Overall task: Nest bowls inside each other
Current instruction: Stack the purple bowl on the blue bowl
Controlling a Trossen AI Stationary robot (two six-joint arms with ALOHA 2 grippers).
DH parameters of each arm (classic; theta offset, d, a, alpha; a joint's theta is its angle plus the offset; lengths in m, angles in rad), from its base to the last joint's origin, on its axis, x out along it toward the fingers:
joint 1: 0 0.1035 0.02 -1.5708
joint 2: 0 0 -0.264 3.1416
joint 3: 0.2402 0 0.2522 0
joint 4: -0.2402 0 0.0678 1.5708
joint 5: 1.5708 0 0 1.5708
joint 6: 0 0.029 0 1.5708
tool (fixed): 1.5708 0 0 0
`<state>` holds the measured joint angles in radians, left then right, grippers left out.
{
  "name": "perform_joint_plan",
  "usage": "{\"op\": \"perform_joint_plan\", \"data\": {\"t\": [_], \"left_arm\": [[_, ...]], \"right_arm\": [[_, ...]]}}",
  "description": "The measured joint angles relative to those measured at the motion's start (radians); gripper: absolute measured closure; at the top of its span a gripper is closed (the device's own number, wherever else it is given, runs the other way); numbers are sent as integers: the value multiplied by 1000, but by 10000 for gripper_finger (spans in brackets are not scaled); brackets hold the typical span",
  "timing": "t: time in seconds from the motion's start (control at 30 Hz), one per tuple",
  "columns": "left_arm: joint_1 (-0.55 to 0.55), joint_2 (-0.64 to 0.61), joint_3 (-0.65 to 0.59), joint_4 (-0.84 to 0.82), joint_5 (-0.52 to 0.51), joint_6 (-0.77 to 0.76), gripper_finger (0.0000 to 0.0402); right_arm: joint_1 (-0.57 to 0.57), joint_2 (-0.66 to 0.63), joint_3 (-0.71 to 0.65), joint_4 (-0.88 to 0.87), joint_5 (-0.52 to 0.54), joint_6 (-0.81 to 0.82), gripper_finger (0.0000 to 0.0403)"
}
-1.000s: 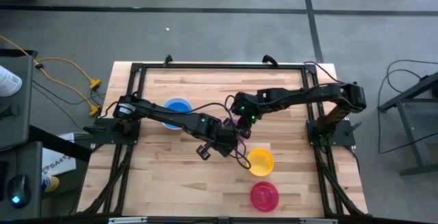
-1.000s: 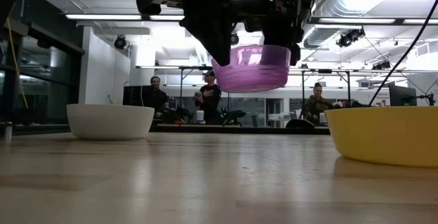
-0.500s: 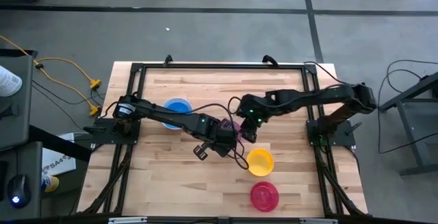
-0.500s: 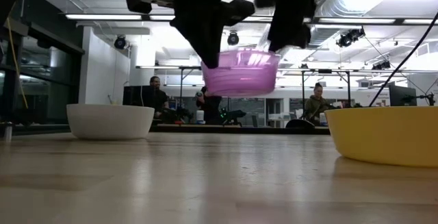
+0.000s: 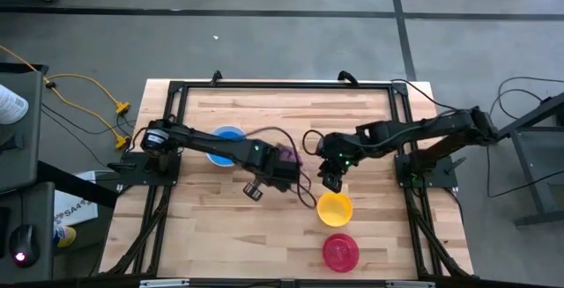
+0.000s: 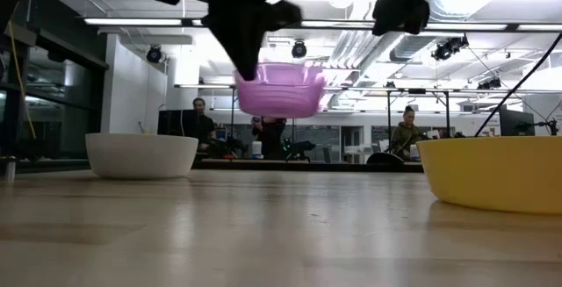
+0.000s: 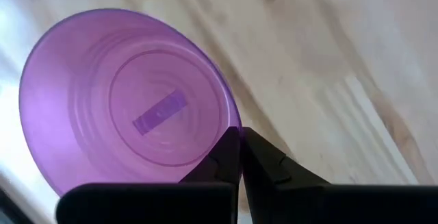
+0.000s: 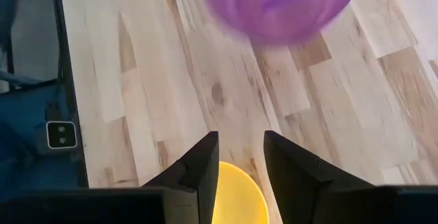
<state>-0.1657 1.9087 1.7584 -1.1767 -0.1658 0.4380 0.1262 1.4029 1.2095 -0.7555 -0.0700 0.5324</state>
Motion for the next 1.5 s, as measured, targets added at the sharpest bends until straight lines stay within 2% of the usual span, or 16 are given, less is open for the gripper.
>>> {"op": "perform_joint_plan", "data": {"t": [0.17, 0.37, 0.53, 0.73, 1.2, 1.33, 1.5], "left_arm": [[26, -106, -106, 49, -2, -119, 402], [7, -289, -305, 115, -21, -279, 401], [-12, -431, -469, 126, -100, -412, 401], [-11, -552, -606, 131, -122, -491, 402], [2, -576, -823, 152, -198, -485, 401], [48, -576, -858, 211, -181, -449, 402], [104, -576, -869, 277, -112, -387, 401]], "right_arm": [[64, 0, 0, 0, 76, 21, 292], [99, 0, 0, 8, 166, 51, 292], [104, 1, 0, 39, 176, 51, 292], [103, 1, 0, 97, 176, 50, 292], [103, 1, 0, 189, 176, 50, 292], [103, 1, 0, 202, 176, 50, 292], [103, 2, 0, 204, 174, 61, 292]]}}
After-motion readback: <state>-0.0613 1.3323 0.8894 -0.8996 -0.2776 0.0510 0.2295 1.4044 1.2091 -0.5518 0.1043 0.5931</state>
